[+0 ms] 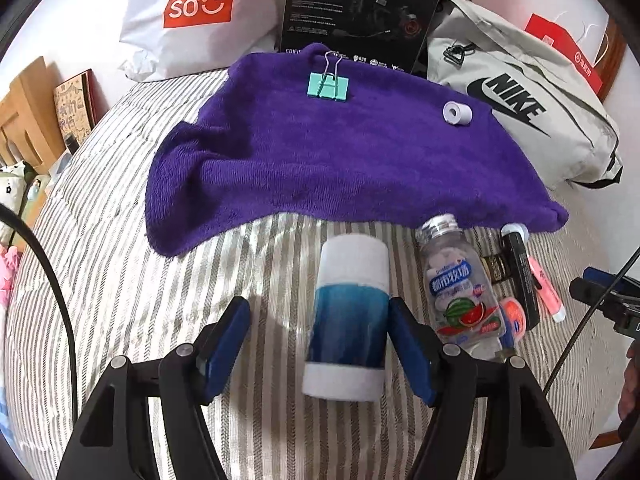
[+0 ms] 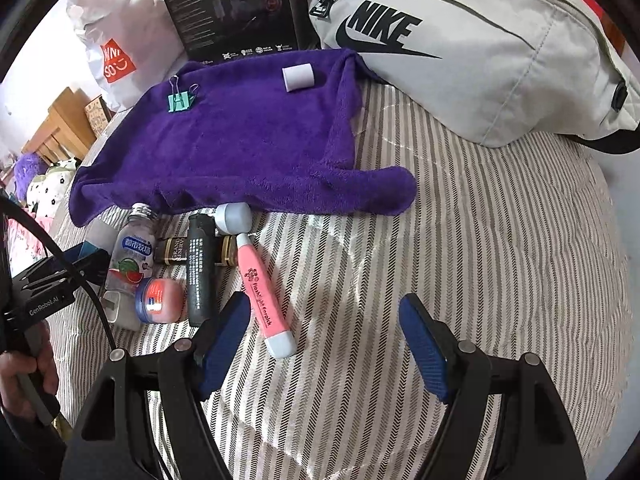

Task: Organize rigid objects
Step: 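Grasp the blue-and-white cylinder with the left tool while the right tool grasps the pink highlighter, then lower the cylinder and highlighter onto the purple towel and open both tools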

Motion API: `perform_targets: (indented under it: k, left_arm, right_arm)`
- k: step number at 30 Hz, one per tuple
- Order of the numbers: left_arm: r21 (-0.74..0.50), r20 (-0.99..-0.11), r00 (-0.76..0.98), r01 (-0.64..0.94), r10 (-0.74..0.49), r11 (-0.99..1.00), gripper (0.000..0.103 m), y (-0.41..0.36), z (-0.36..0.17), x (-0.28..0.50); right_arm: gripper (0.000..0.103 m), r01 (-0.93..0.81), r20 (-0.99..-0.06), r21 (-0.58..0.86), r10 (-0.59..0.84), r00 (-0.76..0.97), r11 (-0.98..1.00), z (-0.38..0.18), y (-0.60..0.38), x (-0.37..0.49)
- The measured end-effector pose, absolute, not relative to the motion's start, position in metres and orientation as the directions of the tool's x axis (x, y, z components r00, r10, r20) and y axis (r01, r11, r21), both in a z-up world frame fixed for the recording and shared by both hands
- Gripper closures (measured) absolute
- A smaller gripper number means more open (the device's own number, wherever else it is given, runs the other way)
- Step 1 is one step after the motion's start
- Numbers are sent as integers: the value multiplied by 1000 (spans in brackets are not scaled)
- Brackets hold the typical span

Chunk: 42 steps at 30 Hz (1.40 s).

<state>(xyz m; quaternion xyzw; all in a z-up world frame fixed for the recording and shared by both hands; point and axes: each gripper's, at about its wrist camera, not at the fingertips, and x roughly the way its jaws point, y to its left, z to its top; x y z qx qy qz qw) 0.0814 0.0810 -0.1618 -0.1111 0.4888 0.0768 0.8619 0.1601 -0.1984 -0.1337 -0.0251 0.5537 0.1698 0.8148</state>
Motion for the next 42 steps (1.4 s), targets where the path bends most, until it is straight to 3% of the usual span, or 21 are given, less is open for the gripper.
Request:
perform_targets:
  k: [5, 8, 14, 16, 18, 30, 34, 42]
  left_arm:
    - [-60, -867, 495, -211, 54, 976, 39, 69, -163, 81]
    - [-13, -868, 490, -184, 80, 983, 56, 60, -163, 80]
    - [6, -871, 484, -153, 81, 988, 67, 53, -162, 79]
    - [18, -872, 482, -148, 88, 989, 67, 51, -162, 80]
    - [23, -873, 478, -146, 91, 989, 67, 50, -162, 80]
    - [27, -869, 484, -153, 99, 988, 67, 47, -162, 78]
    - [21, -870, 486, -141, 87, 990, 68, 47, -162, 76]
    - [-10, -870, 490, -130, 55, 991, 68, 50, -160, 72]
  right_arm:
    - [27, -328, -905, 152, 264, 333, 932, -133, -199, 154]
    - [27, -336, -903, 152, 269, 336, 930, -135, -201, 152]
    - [29, -433, -891, 95, 271, 365, 896, -140, -182, 150]
    - [40, -466, -892, 91, 280, 354, 880, -144, -173, 152]
    - [65, -492, -894, 100, 296, 338, 865, -149, -165, 154]
    - [64, -539, -887, 63, 295, 355, 840, -155, -156, 151]
    - [81, -571, -903, 50, 281, 324, 820, -152, -150, 150]
    - [87, -568, -921, 39, 250, 299, 822, -152, -140, 152]
